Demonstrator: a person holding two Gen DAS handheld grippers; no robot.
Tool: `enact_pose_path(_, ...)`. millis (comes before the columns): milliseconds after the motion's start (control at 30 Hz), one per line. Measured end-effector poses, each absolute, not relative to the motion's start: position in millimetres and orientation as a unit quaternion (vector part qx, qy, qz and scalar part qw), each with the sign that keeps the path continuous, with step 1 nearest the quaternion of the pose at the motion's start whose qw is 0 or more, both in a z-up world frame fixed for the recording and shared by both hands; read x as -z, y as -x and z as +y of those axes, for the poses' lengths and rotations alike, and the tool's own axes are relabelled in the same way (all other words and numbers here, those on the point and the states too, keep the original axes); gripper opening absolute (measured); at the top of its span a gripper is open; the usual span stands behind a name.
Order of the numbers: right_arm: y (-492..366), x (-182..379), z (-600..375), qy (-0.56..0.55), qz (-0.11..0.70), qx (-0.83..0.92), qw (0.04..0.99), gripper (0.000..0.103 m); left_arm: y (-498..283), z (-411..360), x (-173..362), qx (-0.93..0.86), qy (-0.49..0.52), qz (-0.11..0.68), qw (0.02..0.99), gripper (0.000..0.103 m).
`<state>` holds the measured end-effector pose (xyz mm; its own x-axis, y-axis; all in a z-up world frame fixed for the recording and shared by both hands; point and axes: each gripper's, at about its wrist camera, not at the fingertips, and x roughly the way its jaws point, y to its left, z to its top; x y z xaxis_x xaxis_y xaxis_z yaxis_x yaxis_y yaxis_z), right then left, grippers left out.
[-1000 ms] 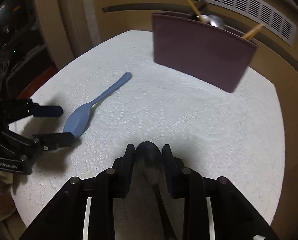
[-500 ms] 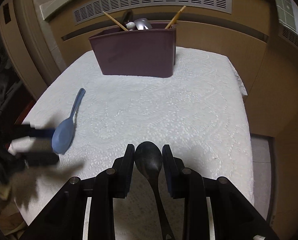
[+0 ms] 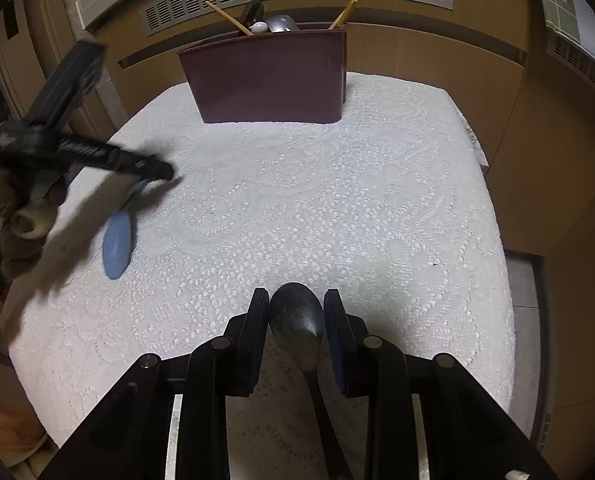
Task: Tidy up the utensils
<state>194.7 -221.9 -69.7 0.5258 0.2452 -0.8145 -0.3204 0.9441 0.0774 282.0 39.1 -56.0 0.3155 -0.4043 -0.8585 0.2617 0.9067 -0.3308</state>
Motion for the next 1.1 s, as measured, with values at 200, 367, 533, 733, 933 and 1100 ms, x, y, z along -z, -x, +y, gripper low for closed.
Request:
enact_pose_path(200,-197.4,70.2,-214.8,0.047,0.462,-0.168,0.87,0.026,-215.0,76.4,56.8,0.198,0.07,0.554,0.805,0.036)
enact_pose_path(367,-194.4,67.7,-202.8,0.056,0.459,-0.182,0.868,0.026,-166.3,77.3,48.4,0.241,0.03,0.547,0.801,0.042)
enact_pose_path(533,-191.3,63.9,-196.6,0.064,0.458,-0.184,0.867,0.026,-133.0,48.7,34.8,0.288,-0.075,0.514,0.805,0.056)
enact_pose_path(733,-186.5,63.6,-197.7,0.068,0.461,-0.187,0.864,0.026,-119.6,14.8,48.5,0.281,-0.207,0.511,0.786,0.065)
enact_pose_path(933,-182.7,62.7,-198.8,0.073,0.462,-0.188,0.864,0.026,-145.0,13.1,57.3,0.233,-0.214,0.505,0.803,0.07)
enact_pose_path(1100,-183.9,62.9,-200.0,0.074,0.463,-0.185,0.864,0.026,-179.9,25.8,56.4,0.196,-0.166,0.507,0.823,0.07)
